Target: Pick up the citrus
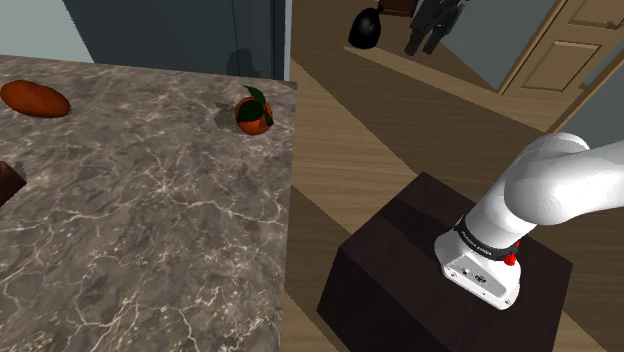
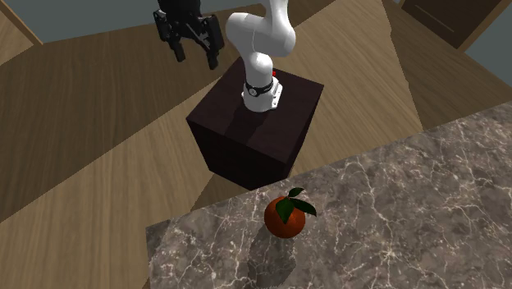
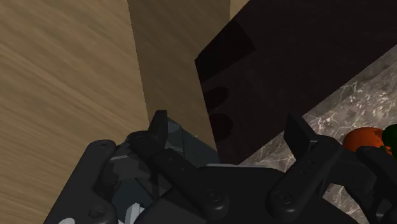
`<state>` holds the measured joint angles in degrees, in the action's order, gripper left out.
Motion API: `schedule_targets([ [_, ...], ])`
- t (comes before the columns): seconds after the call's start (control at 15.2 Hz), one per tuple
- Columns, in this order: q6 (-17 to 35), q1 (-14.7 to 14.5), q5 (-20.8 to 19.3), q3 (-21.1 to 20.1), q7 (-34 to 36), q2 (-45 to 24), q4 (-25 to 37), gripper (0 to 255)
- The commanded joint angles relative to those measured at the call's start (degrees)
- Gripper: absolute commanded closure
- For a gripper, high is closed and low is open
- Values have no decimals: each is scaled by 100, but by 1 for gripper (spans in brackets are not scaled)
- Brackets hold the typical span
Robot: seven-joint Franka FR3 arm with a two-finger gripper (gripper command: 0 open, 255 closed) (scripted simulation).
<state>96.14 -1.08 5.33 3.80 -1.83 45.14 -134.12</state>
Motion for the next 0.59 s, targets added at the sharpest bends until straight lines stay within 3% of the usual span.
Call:
schedule_targets([
  [0.0,0,0,0,0,0,0,0,0],
  [0.53,740,-303,517,-783,876,-974,340,0],
])
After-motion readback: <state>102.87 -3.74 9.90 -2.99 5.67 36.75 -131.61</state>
